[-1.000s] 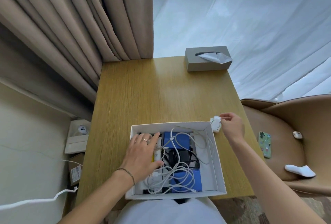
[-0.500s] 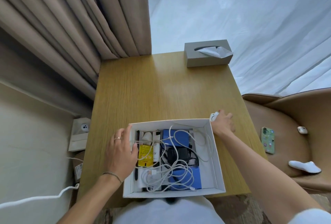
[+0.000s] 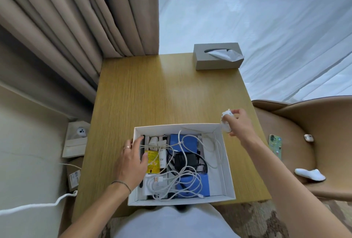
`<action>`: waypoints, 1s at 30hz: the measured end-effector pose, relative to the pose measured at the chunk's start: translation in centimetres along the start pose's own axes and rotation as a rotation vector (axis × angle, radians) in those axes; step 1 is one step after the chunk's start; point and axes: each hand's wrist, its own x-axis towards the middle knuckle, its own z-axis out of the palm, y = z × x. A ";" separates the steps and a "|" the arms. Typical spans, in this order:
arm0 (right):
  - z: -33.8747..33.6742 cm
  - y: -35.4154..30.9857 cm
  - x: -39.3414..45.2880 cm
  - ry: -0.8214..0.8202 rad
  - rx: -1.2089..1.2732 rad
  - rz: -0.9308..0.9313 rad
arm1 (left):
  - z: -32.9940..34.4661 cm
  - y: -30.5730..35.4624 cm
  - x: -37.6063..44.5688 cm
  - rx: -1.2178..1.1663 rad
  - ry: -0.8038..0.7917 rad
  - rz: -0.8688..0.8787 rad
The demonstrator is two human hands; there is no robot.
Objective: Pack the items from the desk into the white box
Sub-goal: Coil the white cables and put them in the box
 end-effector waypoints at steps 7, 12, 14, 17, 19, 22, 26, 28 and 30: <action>-0.7 -3.0 -7.5 -0.038 -0.165 -0.224 | 0.3 0.0 0.0 0.037 -0.006 -0.040; 3.2 -1.7 -10.8 -0.152 -0.501 -0.368 | 0.5 -0.3 0.2 0.013 -0.027 -0.030; 4.8 -0.6 -11.1 -0.171 -0.614 -0.354 | 0.6 -0.4 0.2 0.008 -0.035 -0.027; 6.3 0.8 -10.5 -0.179 -0.765 -0.317 | 0.6 -0.5 0.2 0.005 -0.032 -0.020; 7.1 1.5 -10.1 -0.178 -0.834 -0.318 | 0.5 -0.5 0.2 0.000 -0.027 -0.012; 8.2 2.2 -9.5 -0.152 -0.904 -0.332 | 0.5 -0.6 0.1 -0.003 -0.018 -0.005; 9.6 2.7 -9.2 -0.099 -0.992 -0.349 | 0.6 -0.7 0.1 0.007 0.002 -0.003; 10.0 3.1 -9.2 -0.073 -1.023 -0.368 | 0.6 -0.7 0.1 0.007 0.009 0.006; 9.9 3.5 -9.1 -0.056 -1.040 -0.390 | 0.6 -0.7 0.1 -0.009 0.022 0.023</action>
